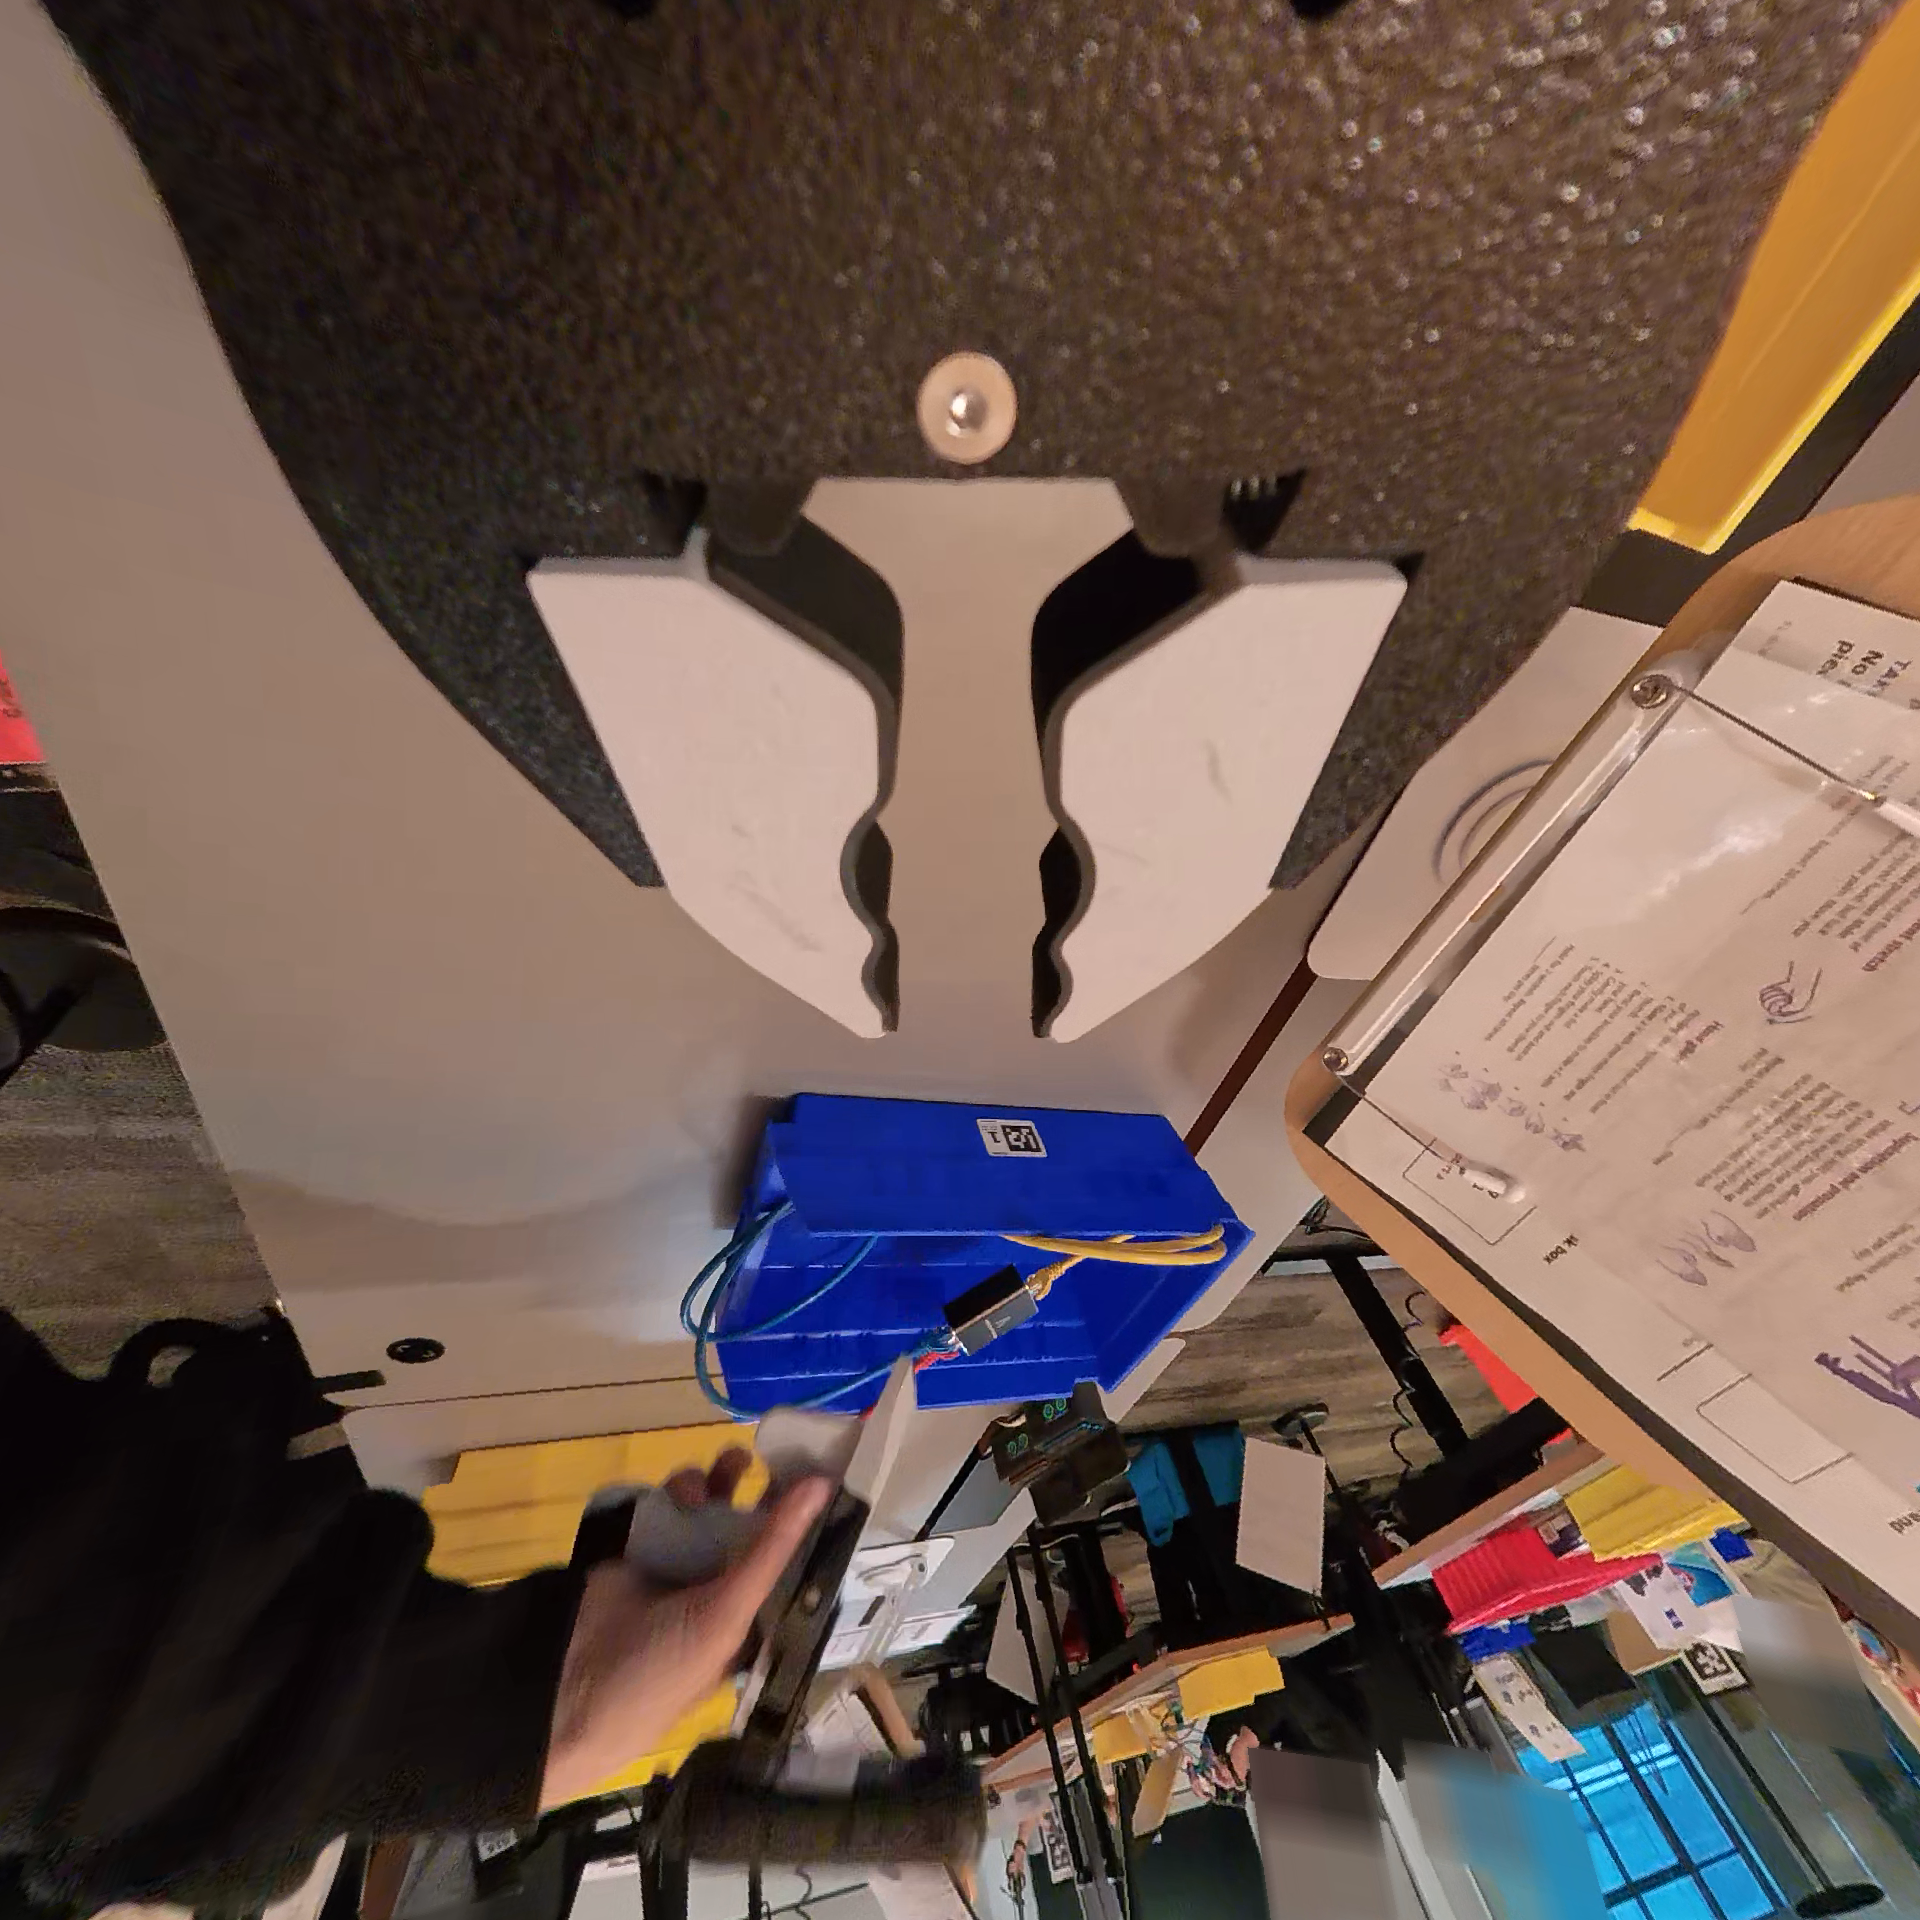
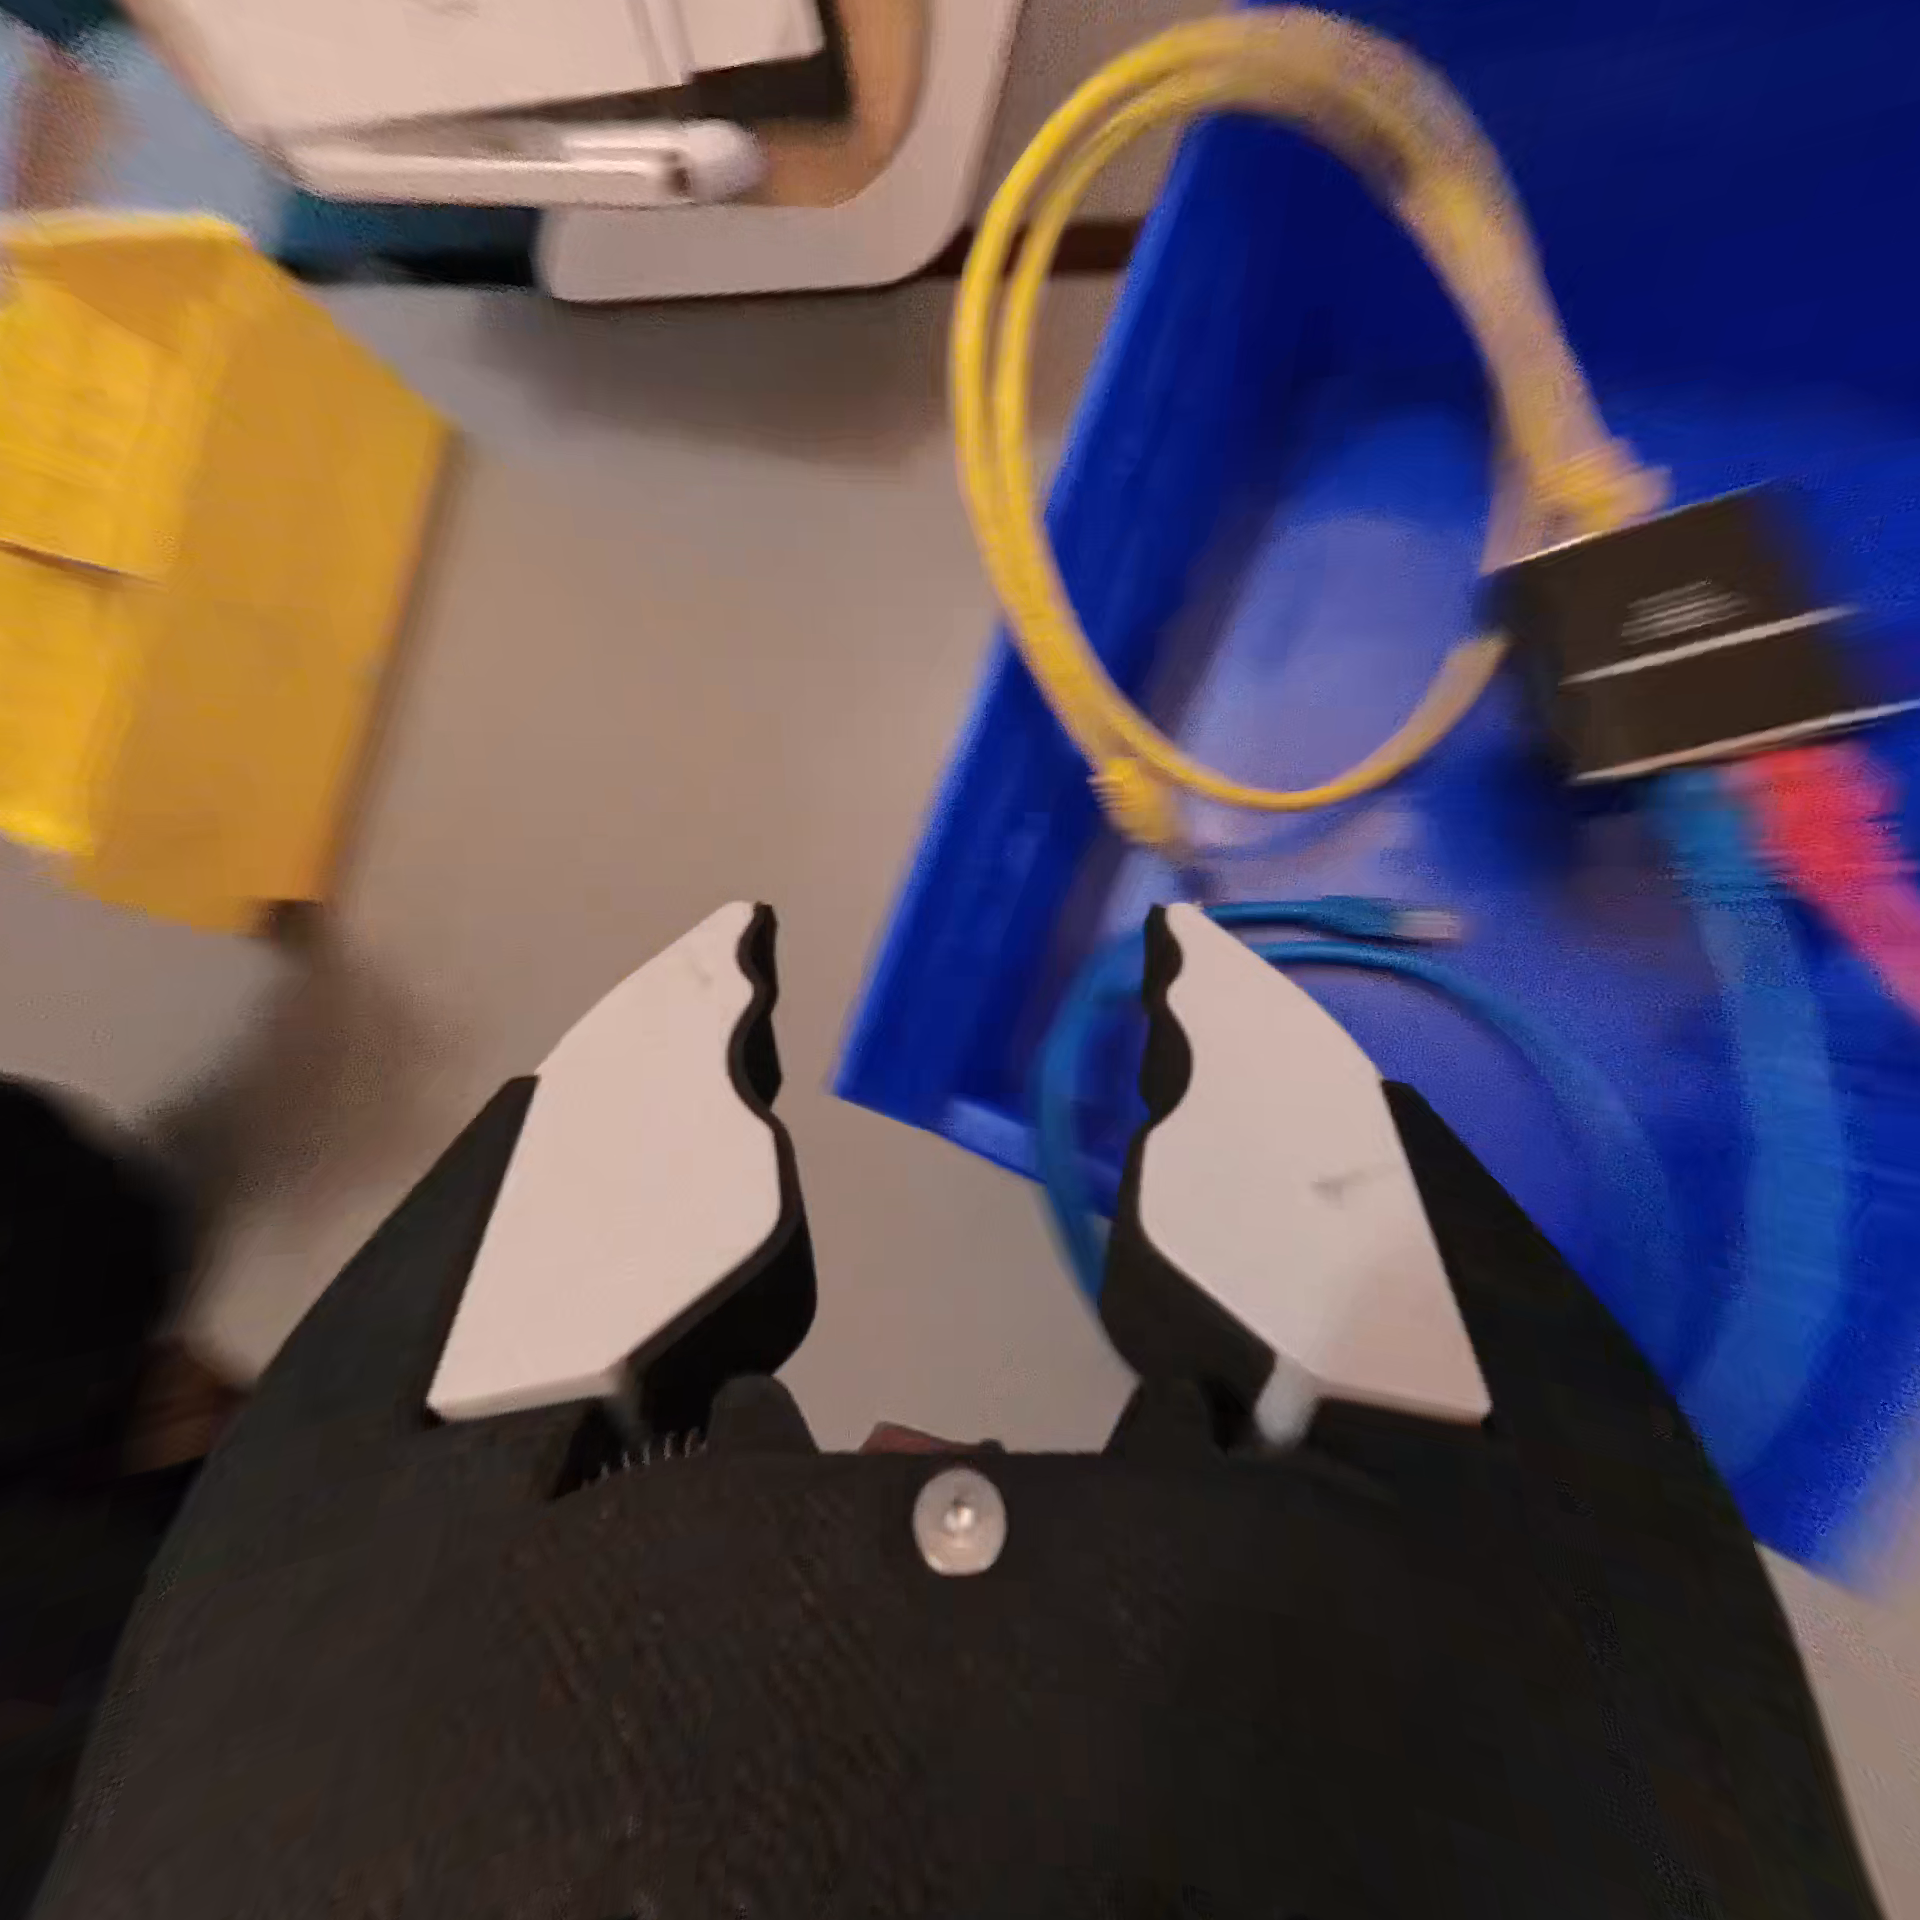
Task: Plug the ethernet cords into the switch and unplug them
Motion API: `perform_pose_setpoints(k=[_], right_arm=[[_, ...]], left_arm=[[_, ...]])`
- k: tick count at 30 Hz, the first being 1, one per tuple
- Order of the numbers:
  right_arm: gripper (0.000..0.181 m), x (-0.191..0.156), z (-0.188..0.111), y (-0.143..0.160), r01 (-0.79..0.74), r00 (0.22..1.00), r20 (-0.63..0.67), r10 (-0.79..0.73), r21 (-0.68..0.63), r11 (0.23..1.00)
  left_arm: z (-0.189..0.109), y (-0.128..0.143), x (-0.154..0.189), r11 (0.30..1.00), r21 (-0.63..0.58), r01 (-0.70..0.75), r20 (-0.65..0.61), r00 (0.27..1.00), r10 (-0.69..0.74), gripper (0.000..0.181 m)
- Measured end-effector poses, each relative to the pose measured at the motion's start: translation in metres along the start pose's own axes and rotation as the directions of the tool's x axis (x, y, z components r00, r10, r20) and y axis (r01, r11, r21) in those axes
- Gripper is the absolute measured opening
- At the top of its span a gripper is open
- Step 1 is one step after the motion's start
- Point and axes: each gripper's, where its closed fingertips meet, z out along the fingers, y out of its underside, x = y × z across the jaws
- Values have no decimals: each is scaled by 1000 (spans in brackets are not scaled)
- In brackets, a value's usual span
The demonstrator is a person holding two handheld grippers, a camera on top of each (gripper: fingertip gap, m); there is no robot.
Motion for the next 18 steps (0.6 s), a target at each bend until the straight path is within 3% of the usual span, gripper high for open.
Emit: perform_pose_setpoints(k=[2,3,5,7,8,12,14,16,18], right_arm=[[74,41,-45,-14,205,921,-340,-188,14,979],[76,64,-70,-18,309,822,-495,-281,-25,951],[78,108,-107,-7,404,622,-650,-437,-212,890],[78,140,-118,30,316,613,-629,-479,-360,878],[72,150,-118,41,285,638,-624,-452,-354,891],[66,143,-122,47,285,695,-660,-285,-112,952],[62,122,-116,46,386,698,-647,-307,-21,922],[65,122,-111,47,485,622,-677,-394,-62,872],[61,150,-118,41,492,513,-758,-402,-124,862]], left_arm=[[-1,-1,1,1000,0,-7,5,1000,7,24],[-2,-3,1,1000,2,-11,4,1000,11,24],[-3,-5,3,1000,8,-18,3,1000,18,24],[-3,-7,4,1000,12,-23,2,1000,23,24],[-2,-7,5,1000,12,-26,0,1000,26,24],[12,-5,13,1000,-8,-23,-20,1000,23,24],[29,-1,20,999,-34,-13,-39,999,12,24],[50,4,32,998,-60,-10,-79,997,6,26],[72,13,45,995,-98,-26,-114,993,15,27]])
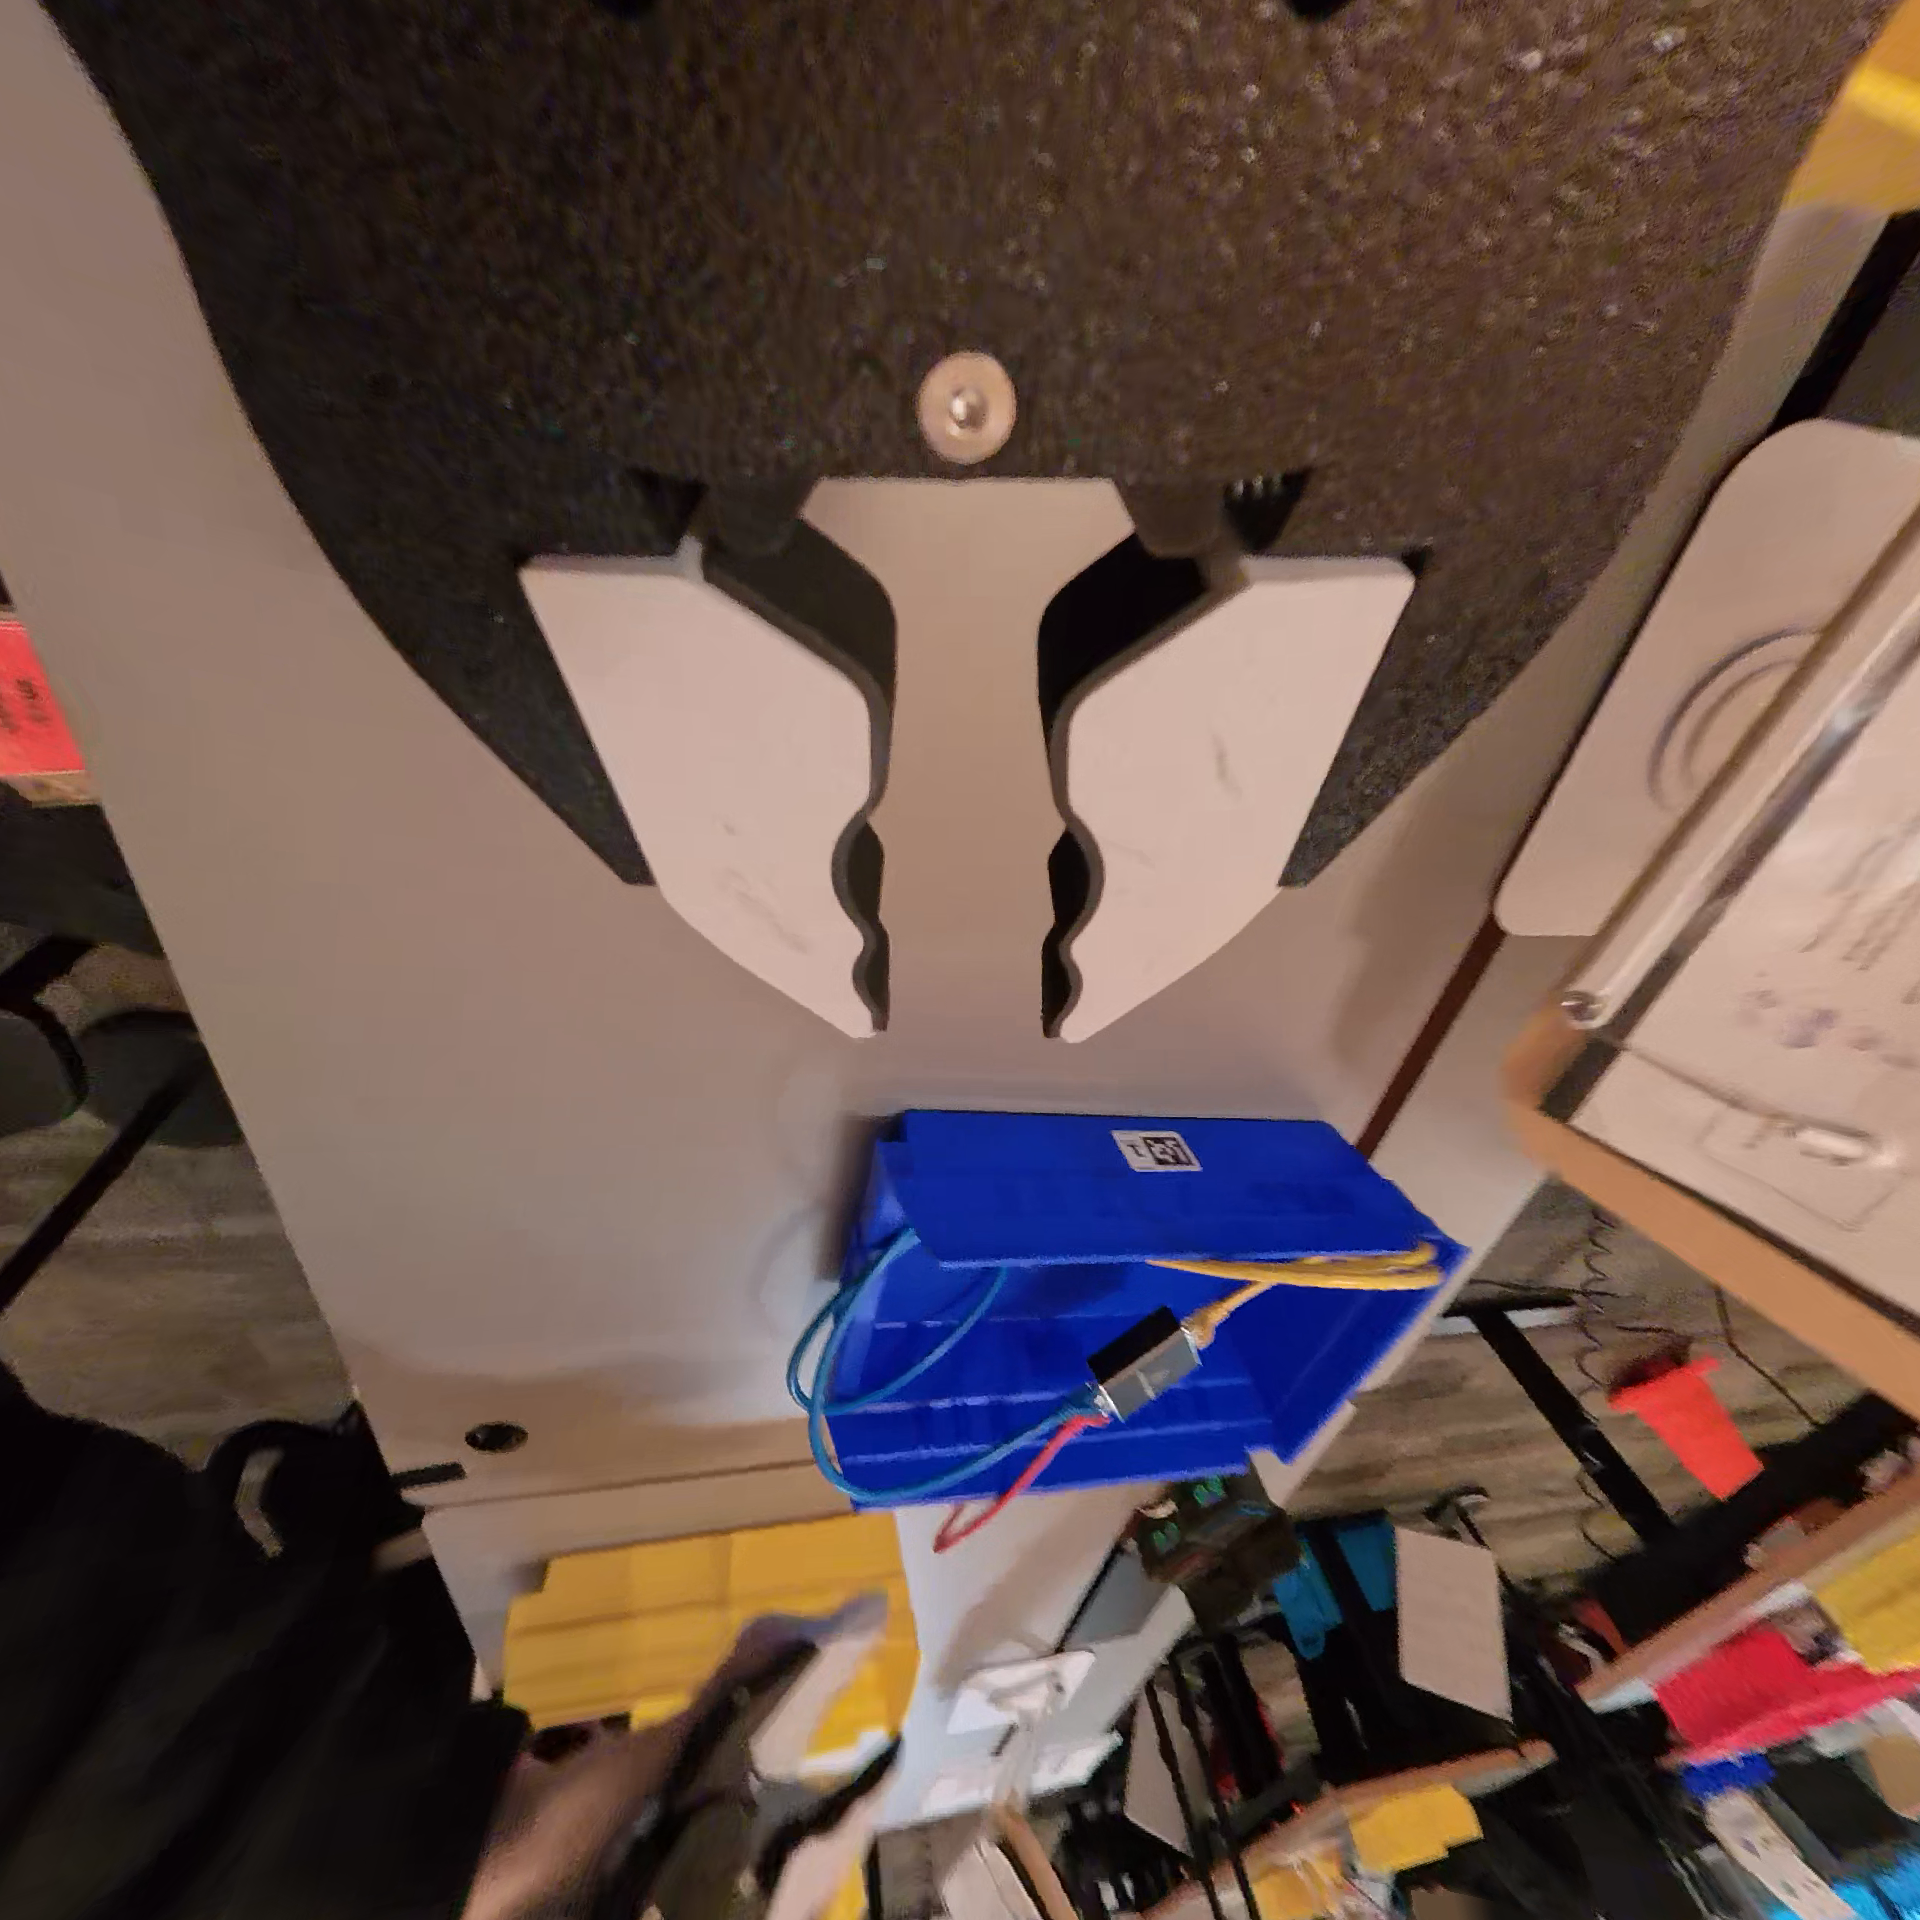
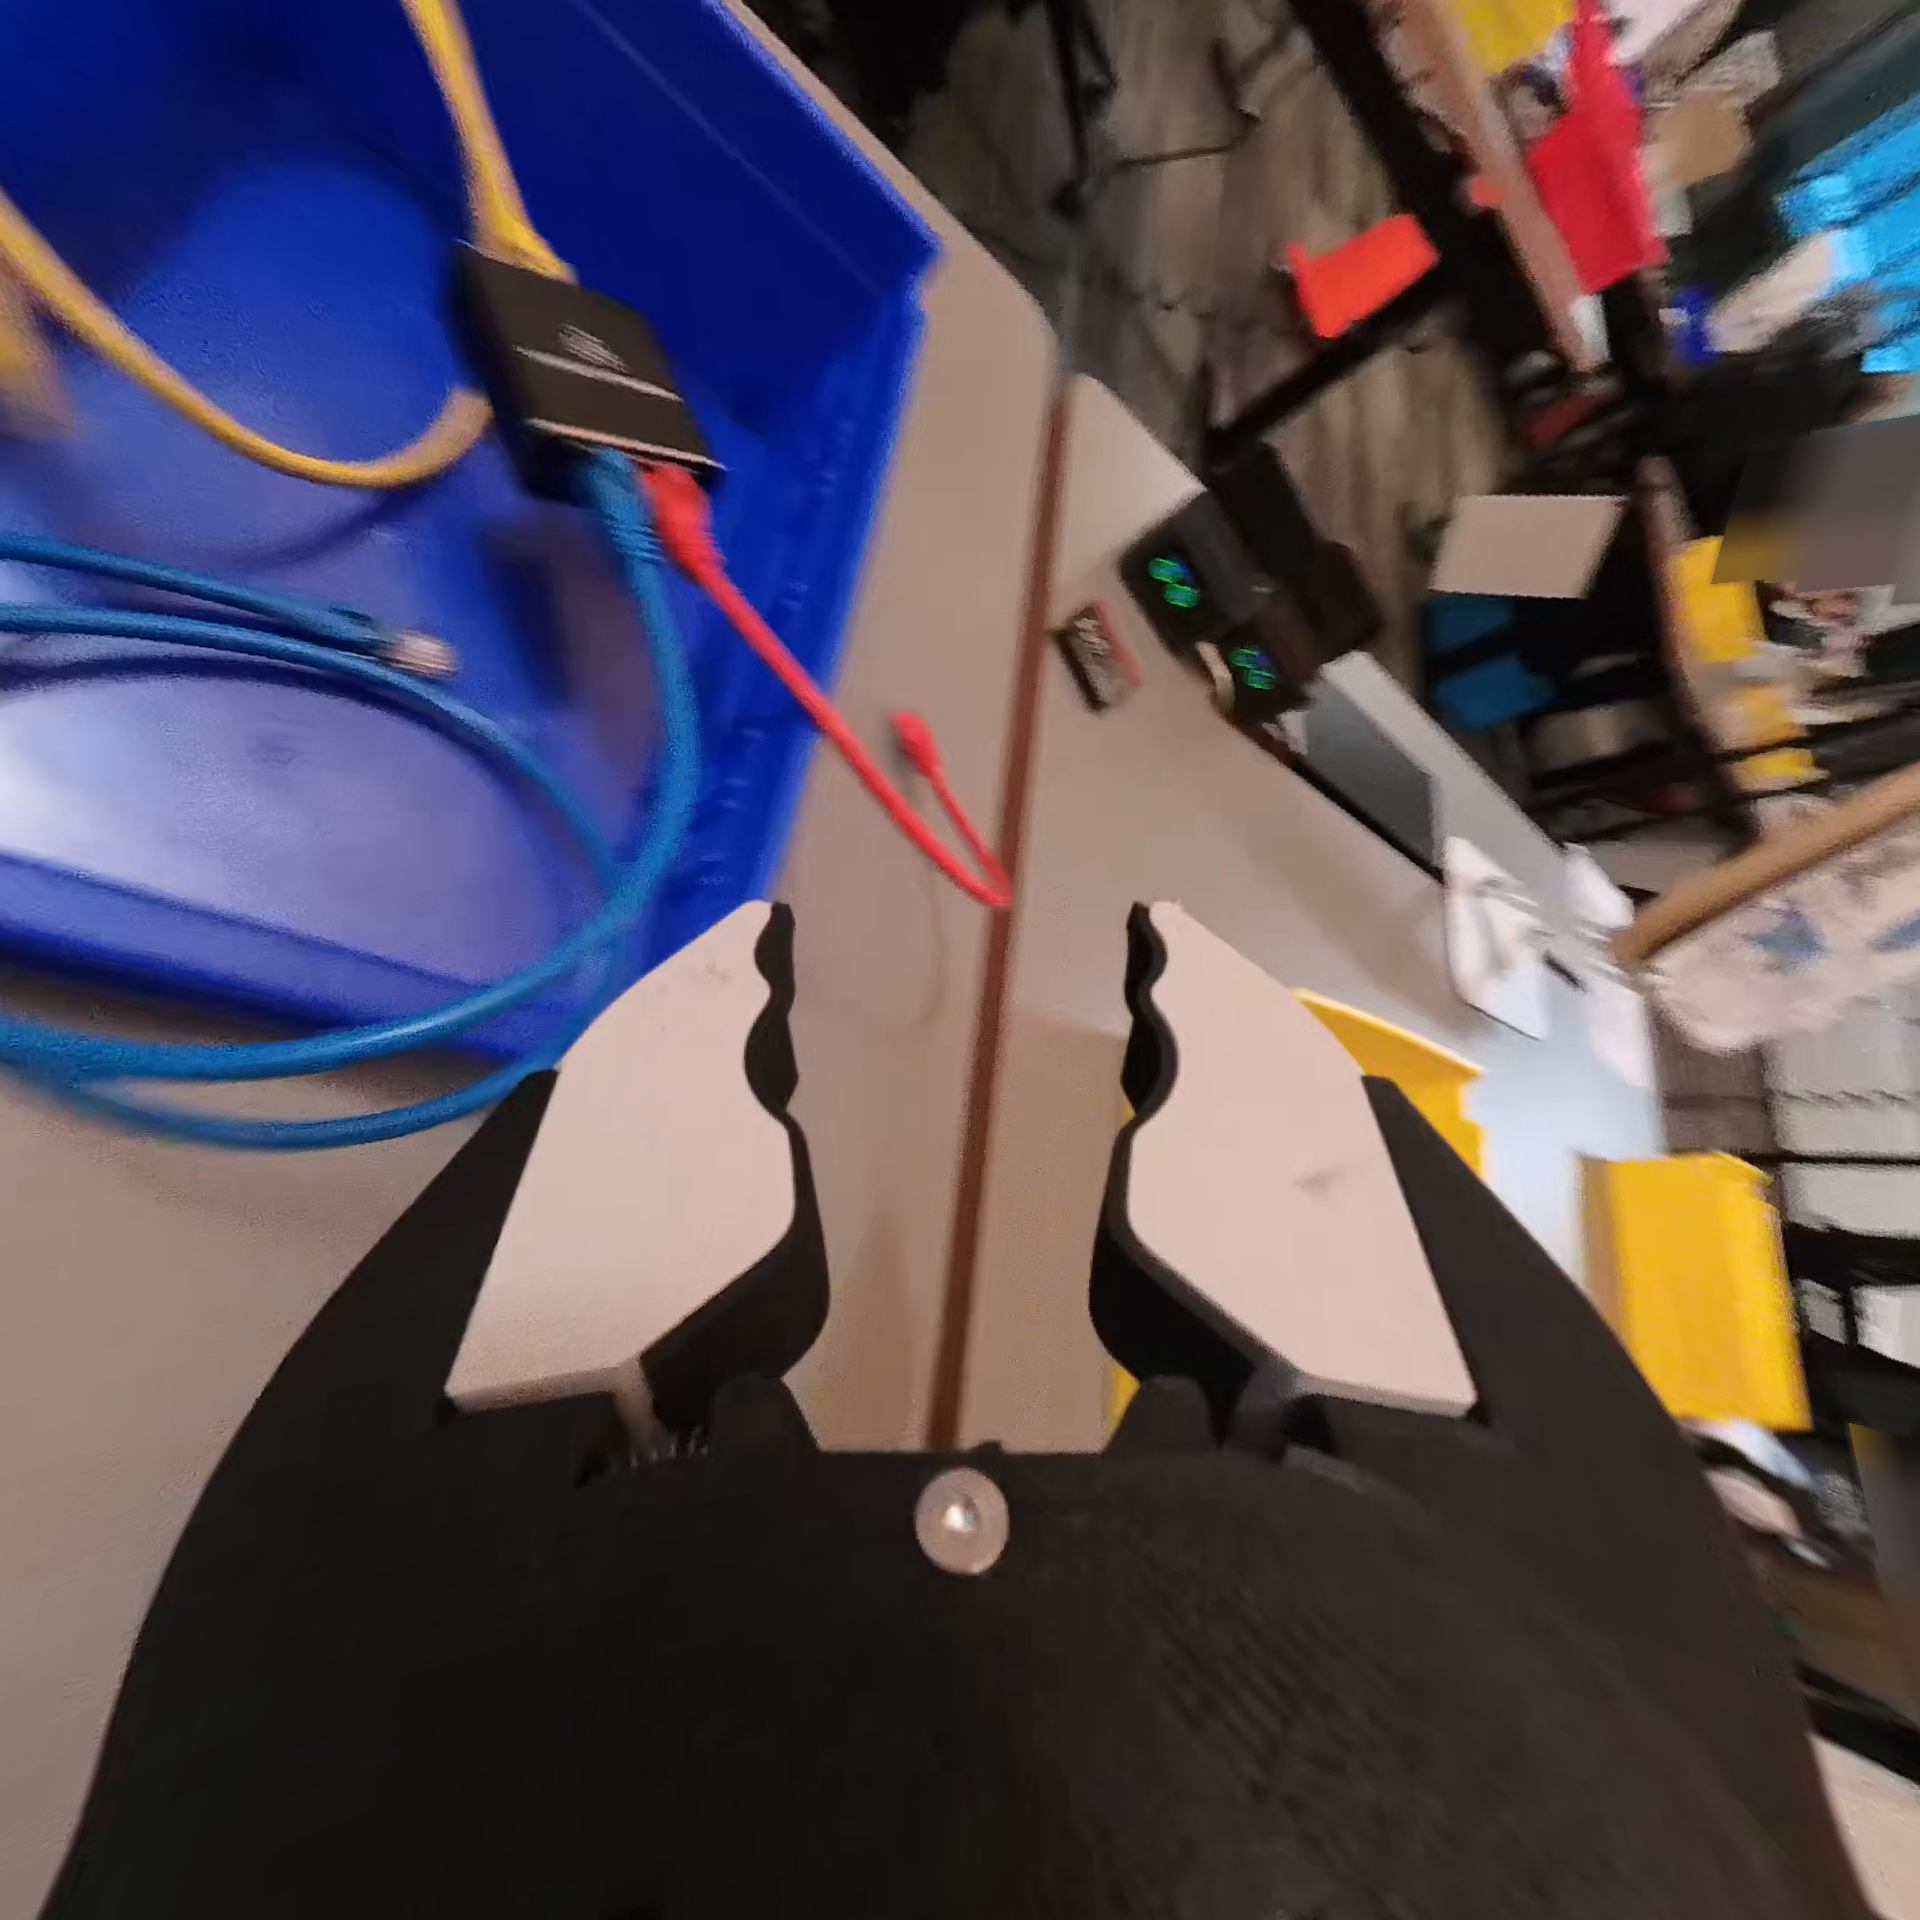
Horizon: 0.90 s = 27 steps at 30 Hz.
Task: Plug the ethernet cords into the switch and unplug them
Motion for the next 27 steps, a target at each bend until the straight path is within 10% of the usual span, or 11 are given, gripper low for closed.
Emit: perform_pose_setpoints(k=[6,11,18,27], right_arm=[[51,-4,77,38,137,978,165,-127,-46,990],[17,11,103,22,112,992,62,-114,32,993],[9,38,43,-73,29,998,-66,-8,332,943],[9,39,1,-135,165,977,-182,-110,326,931]], left_arm=[[38,29,12,981,-178,-81,-3,997,82,29],[44,24,12,993,-116,7,-27,1000,-10,27],[45,28,6,993,-116,38,-18,999,-40,26],[51,35,14,989,-144,15,-56,998,-23,27]])
